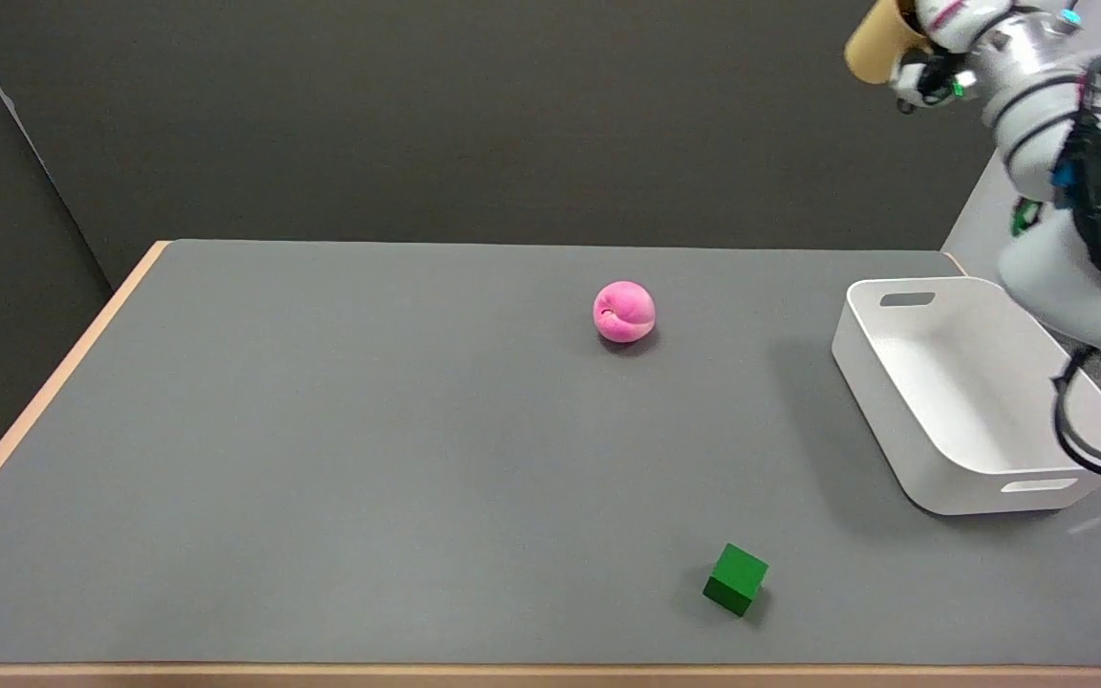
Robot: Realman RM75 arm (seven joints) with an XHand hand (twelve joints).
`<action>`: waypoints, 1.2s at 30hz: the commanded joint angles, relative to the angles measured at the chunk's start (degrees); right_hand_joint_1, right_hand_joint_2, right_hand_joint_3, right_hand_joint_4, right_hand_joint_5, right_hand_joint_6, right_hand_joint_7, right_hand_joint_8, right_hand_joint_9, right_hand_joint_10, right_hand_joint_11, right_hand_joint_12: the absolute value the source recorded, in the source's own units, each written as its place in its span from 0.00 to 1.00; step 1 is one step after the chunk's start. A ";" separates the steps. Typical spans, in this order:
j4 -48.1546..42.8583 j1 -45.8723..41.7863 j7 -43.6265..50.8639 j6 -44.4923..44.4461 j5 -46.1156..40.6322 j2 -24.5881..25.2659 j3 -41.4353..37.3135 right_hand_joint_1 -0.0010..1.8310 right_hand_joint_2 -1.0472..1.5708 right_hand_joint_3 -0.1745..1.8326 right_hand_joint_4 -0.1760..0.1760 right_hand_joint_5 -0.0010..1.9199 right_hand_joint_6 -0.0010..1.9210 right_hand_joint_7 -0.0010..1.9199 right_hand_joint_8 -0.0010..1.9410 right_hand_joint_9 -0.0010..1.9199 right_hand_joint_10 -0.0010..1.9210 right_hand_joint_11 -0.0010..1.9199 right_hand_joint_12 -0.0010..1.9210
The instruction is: Place the yellow cup into the white box.
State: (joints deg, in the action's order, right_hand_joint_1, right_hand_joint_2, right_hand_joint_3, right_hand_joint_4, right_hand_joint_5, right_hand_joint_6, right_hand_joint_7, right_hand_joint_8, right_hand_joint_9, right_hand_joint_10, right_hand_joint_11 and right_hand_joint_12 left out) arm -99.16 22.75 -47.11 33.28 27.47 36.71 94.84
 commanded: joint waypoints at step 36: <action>-1.14 -62.51 -17.34 -25.53 -3.35 8.66 -46.93 0.48 0.77 0.41 1.00 0.37 0.82 0.34 0.47 0.23 0.46 0.08 0.60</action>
State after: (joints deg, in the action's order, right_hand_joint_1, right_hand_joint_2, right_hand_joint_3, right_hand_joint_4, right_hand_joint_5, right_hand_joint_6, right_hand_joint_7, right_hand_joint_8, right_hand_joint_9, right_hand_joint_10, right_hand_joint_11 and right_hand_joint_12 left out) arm -101.64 -30.74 -63.52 12.10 24.60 41.91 52.17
